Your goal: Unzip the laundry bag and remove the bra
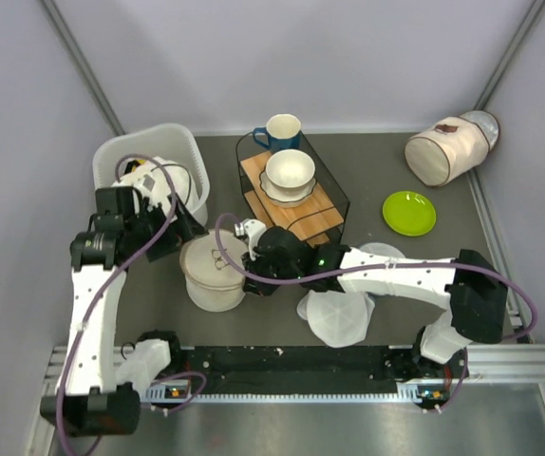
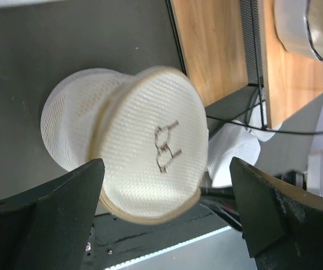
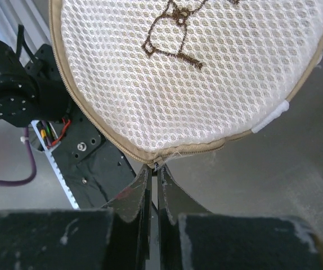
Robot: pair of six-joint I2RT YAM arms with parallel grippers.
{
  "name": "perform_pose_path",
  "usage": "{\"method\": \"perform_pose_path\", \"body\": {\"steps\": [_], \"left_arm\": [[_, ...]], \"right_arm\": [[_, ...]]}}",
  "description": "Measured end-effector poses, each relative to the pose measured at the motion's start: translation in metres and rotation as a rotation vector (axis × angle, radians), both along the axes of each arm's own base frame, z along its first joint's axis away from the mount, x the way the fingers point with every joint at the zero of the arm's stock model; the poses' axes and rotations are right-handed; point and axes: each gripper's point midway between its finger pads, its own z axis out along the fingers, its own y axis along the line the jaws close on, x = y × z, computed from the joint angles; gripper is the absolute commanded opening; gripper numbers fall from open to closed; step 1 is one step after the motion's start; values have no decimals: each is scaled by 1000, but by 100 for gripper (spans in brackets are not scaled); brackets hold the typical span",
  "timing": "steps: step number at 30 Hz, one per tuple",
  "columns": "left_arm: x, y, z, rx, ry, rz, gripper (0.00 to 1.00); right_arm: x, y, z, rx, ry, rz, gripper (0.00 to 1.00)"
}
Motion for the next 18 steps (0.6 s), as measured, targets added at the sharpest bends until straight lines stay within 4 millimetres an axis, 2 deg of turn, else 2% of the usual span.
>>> {"method": "perform_pose_path", "body": {"steps": [4, 8, 13, 16, 18], "left_arm": [[-35, -3, 18, -40, -54, 62, 99], [-71, -8, -3, -107, 13, 133, 99], [-91, -12, -32, -170, 121, 204, 98], [-91, -17, -49, -212, 171, 225, 88], [-89, -19, -60, -235, 198, 235, 74]], "right_arm": [[1, 7, 5, 16, 8, 0, 0], [1, 9, 0, 6, 23, -3, 0], [0, 10, -4, -5, 35, -2, 0], [-1, 10, -5, -5, 39, 2, 0], [-1, 10, -5, -5, 40, 3, 0]]}}
